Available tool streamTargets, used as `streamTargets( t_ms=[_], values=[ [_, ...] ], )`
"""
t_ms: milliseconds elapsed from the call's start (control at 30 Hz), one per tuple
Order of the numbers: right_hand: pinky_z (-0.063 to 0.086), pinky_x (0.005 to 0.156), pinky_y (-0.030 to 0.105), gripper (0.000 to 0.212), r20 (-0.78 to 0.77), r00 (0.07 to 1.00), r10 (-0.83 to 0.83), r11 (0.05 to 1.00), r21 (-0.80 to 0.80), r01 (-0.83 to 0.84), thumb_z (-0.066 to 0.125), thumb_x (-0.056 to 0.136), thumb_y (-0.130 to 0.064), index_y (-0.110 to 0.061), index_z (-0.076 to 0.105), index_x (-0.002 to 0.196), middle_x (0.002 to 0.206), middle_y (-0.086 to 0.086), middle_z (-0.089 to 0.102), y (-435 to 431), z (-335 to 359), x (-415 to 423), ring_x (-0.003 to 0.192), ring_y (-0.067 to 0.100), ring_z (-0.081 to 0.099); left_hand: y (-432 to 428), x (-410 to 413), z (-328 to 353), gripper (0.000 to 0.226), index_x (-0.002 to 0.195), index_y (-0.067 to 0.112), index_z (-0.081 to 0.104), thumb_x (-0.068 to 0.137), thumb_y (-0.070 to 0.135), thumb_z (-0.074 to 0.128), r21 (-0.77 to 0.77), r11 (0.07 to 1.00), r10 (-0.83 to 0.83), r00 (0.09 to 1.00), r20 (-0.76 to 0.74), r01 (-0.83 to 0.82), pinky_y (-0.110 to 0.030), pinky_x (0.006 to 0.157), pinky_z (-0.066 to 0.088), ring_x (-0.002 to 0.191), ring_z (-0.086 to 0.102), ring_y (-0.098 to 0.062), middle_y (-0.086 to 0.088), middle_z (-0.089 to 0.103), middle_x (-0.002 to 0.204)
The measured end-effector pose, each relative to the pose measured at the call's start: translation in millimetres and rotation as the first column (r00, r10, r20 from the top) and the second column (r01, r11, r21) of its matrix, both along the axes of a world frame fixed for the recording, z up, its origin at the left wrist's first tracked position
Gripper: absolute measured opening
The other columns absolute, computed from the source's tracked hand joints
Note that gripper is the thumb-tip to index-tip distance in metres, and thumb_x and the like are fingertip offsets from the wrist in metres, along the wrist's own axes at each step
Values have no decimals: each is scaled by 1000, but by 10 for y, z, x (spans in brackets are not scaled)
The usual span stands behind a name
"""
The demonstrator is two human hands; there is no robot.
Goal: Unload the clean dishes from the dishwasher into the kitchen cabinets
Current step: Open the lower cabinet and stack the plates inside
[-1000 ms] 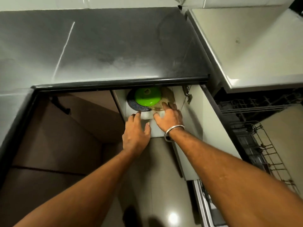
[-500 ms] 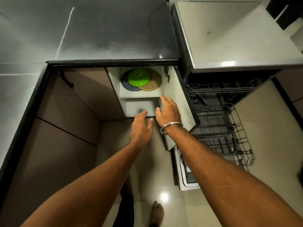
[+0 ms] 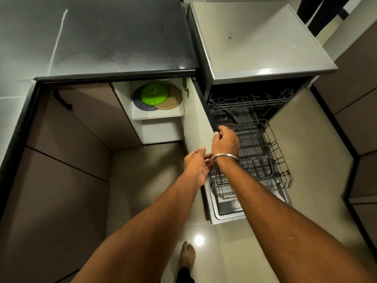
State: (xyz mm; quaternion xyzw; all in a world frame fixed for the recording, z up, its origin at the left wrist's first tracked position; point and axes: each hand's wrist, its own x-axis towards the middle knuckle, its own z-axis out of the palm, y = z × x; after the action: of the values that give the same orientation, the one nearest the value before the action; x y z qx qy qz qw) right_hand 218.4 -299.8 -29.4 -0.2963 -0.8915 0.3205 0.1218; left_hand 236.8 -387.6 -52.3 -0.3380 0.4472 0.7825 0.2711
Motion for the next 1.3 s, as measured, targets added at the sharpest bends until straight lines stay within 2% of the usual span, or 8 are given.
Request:
streamTargets(
  t_ms=[233,367,467,567,667,900,1000,1300],
  values=[
    [53,89,29,25,-21,998,-60,993,-107,57,67,92,-16,-15,73,116,111,3,74,118,-165,62,106,21,66,203,7,-1,29,122,-1,57,103,20,62,98,993,54,990,134,-67,-35,53,60,65,69,-25,-21,71,95],
    [51,86,23,23,-29,998,-62,985,-164,57,71,89,-16,-14,75,111,107,1,75,128,-143,67,101,17,68,147,-79,23,33,132,-1,50,107,21,53,119,986,96,986,135,-112,-34,48,59,47,66,-20,-14,67,60],
    [55,85,26,20,-34,999,-31,979,-203,23,76,85,-20,-15,76,104,99,-2,75,62,-157,65,94,14,69,61,-141,12,38,136,-1,49,107,22,53,145,983,97,987,130,-116,-43,69,63,63,73,-27,-24,71,85],
    [59,82,34,16,-29,1000,-11,970,-241,4,79,81,-26,-19,77,95,88,-7,74,-77,-181,39,86,11,69,-109,-176,1,33,134,-1,48,107,19,52,136,980,127,981,147,-148,-41,71,63,57,70,-24,-25,65,92],
    [60,78,35,12,-14,1000,22,955,-297,-25,81,78,-28,-21,75,86,80,-12,71,-288,-168,-30,79,9,68,-343,-235,-22,27,128,-3,52,107,14,52,127,976,153,973,171,-176,-48,93,59,82,70,-33,-29,65,99],
    [62,65,41,19,61,997,46,879,-477,-11,85,70,-30,-20,71,61,60,-8,70,-1008,-234,-455,61,16,70,-1024,-516,-55,10,108,-8,60,102,-2,55,27,939,335,930,149,-343,-39,71,63,68,70,-28,-24,68,88],
    [63,63,44,20,99,995,31,791,-611,37,86,73,-23,-15,71,62,58,1,71,-1383,-233,-701,58,24,72,-1340,-730,-68,17,114,-11,63,101,-1,58,-5,909,415,901,124,-418,-35,57,63,56,71,-25,-25,70,88],
    [63,60,35,20,139,990,-6,571,-813,117,83,81,-13,-1,68,77,68,15,72,-2259,-199,-1585,58,24,70,-2151,-1635,-124,12,107,2,68,101,12,64,-112,890,450,892,52,-442,-28,50,60,54,69,-17,-19,73,91]
  ],
)
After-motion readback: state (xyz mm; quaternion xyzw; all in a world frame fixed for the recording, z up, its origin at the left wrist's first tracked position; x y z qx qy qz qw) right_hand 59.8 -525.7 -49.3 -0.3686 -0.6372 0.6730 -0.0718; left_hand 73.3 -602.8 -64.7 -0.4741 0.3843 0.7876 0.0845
